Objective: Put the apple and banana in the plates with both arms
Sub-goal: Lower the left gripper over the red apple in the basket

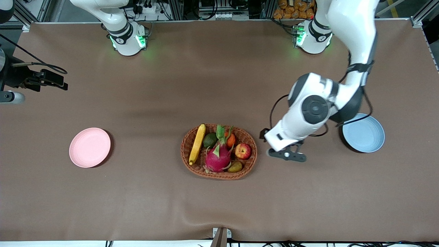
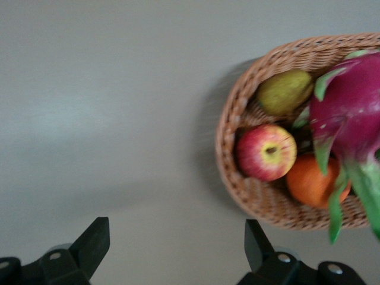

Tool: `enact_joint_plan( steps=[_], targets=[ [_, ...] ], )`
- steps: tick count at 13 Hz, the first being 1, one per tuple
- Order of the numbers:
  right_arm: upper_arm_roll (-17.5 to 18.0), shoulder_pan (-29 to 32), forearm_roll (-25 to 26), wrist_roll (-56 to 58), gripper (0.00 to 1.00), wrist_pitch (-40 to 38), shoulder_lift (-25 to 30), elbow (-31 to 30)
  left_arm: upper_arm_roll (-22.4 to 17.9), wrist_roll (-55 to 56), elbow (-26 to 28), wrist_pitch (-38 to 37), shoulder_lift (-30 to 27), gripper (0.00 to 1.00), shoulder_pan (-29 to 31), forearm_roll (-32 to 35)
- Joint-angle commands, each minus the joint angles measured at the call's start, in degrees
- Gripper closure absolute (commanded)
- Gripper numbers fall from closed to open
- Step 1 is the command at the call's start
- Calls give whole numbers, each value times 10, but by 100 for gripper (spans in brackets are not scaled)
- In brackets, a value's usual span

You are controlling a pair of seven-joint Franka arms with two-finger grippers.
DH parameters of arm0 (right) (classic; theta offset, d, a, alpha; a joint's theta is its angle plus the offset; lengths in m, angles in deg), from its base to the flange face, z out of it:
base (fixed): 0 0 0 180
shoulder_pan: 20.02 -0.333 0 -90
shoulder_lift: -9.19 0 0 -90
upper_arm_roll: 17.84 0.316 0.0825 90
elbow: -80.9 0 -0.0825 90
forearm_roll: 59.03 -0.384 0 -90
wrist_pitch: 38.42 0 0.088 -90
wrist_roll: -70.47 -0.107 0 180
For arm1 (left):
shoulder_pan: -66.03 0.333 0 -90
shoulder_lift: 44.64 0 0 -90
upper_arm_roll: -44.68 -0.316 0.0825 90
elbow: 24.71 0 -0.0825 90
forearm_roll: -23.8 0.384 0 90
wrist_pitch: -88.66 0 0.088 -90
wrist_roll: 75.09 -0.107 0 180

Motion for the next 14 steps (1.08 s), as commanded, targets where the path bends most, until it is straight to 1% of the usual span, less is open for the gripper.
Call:
enact_joint_plan(
  steps=[1, 4, 6, 9, 12, 14],
  targets=[
    [-1, 3, -9, 1, 0, 7, 0, -20, -7, 29, -21, 50, 41, 0, -30, 12],
    [-2, 13, -36, 1, 0, 9, -7, -46, -6, 29, -21, 120, 78, 0, -41, 12],
    [-2, 12, -38, 0, 0, 29, -7, -62, -5, 30, -20, 149, 88, 0, -49, 12],
    [-1, 3, -44, 0, 0, 47, -11, -81, -7, 29, -20, 185, 104, 0, -70, 13],
    [-2, 3, -64, -1, 0, 53, -14, -86, -7, 20, -16, 214, 117, 0, -70, 14],
    [-2, 3, -82, -1, 0, 62, -19, -88, -7, 18, -16, 218, 118, 0, -70, 14]
  ],
)
